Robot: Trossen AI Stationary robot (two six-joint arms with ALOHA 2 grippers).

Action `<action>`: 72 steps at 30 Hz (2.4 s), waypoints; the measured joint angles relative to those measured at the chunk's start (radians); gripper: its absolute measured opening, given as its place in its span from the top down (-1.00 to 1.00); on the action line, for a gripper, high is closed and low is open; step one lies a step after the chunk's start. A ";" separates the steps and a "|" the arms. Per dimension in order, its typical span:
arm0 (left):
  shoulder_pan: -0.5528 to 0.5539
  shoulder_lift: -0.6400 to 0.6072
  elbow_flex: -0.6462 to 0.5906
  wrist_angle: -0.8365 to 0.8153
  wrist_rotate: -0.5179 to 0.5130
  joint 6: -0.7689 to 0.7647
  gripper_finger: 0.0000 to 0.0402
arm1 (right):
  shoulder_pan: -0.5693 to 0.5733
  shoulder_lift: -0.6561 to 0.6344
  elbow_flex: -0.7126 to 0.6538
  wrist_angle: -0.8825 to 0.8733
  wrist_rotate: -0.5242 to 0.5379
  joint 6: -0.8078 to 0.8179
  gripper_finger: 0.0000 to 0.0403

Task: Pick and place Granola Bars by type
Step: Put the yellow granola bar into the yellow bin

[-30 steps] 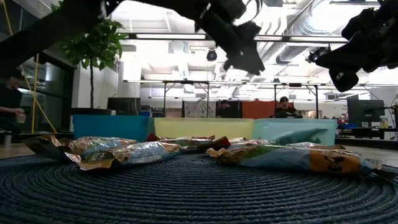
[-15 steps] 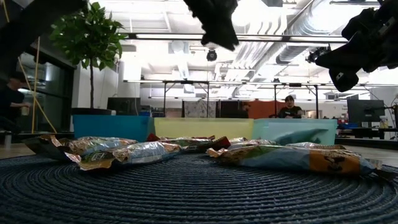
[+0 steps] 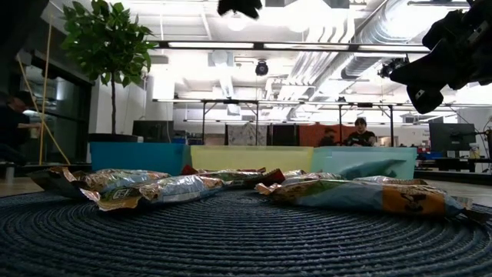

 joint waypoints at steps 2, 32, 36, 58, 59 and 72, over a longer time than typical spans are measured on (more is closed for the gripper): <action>-0.026 -0.028 0.000 -0.015 -0.029 -0.014 0.29 | 0.000 0.000 0.000 0.000 0.000 0.000 1.00; -0.557 -0.081 -0.277 0.140 -0.119 -0.005 0.29 | 0.000 0.000 0.000 0.000 0.000 0.000 1.00; -0.549 -0.081 -0.430 0.336 -0.008 0.082 0.29 | 0.000 0.000 0.000 0.000 0.000 0.000 1.00; -0.490 0.047 -0.546 0.551 0.202 0.404 0.29 | 0.000 0.012 0.000 -0.008 0.000 0.000 1.00; -0.495 0.072 -0.521 0.560 0.203 0.419 0.29 | 0.000 0.012 0.000 -0.008 0.000 0.000 1.00; -0.542 0.290 -0.362 0.420 0.007 0.520 0.29 | 0.000 0.040 -0.001 -0.016 0.001 0.000 1.00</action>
